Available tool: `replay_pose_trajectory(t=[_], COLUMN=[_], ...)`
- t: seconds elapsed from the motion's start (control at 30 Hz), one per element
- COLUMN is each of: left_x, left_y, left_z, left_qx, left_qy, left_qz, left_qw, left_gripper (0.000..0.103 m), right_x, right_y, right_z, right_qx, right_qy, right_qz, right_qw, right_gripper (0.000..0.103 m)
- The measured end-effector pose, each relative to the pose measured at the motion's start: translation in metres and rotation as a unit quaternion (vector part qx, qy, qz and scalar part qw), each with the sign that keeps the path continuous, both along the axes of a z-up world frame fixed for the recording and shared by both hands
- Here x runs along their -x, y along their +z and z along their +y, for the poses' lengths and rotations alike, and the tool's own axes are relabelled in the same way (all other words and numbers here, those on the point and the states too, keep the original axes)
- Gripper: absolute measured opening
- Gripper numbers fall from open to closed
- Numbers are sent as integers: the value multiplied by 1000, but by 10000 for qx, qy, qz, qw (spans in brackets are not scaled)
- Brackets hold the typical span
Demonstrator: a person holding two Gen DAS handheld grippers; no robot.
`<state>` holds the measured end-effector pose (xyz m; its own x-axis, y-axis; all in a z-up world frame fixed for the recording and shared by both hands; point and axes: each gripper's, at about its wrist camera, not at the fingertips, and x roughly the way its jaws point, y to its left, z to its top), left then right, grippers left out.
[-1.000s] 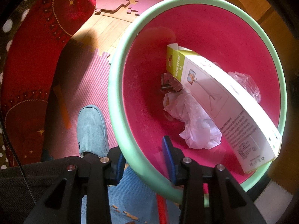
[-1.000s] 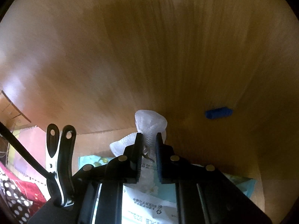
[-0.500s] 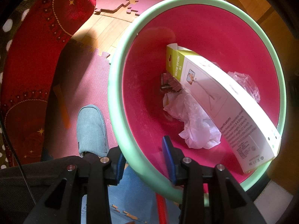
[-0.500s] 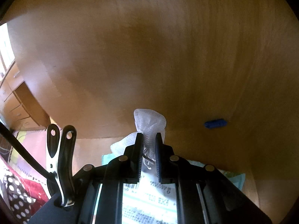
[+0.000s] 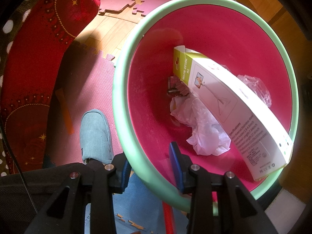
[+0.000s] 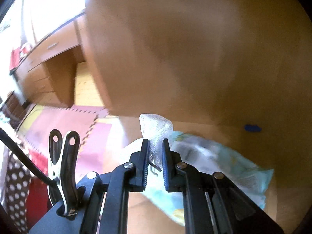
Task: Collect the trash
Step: 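Carry the white plastic bag with the right tool over the red bucket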
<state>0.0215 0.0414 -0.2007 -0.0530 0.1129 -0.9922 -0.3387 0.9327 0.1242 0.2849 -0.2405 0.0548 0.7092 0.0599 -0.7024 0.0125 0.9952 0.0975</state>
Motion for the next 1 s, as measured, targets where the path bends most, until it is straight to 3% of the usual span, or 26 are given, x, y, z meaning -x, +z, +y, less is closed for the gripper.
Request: replay_pose_trajectory(t=[0.33, 0.5, 1.0], left_x=[0, 0, 0], left_y=[0, 1, 1], left_z=[0, -1, 0], left_qx=[5, 17, 12], left_qy=[-2, -1, -6], left_qz=[-5, -7, -4], left_qw=[10000, 10000, 10000], left_gripper=[38, 38, 38], right_x=[-4, 1, 6], right_y=[-11, 7, -10], right_z=[59, 81, 134], right_qx=[-64, -6, 133], right_qy=[793, 1059, 1745], right_qz=[-145, -154, 163], right_qw=[9967, 9943, 9844], right_gripper=[13, 13, 13])
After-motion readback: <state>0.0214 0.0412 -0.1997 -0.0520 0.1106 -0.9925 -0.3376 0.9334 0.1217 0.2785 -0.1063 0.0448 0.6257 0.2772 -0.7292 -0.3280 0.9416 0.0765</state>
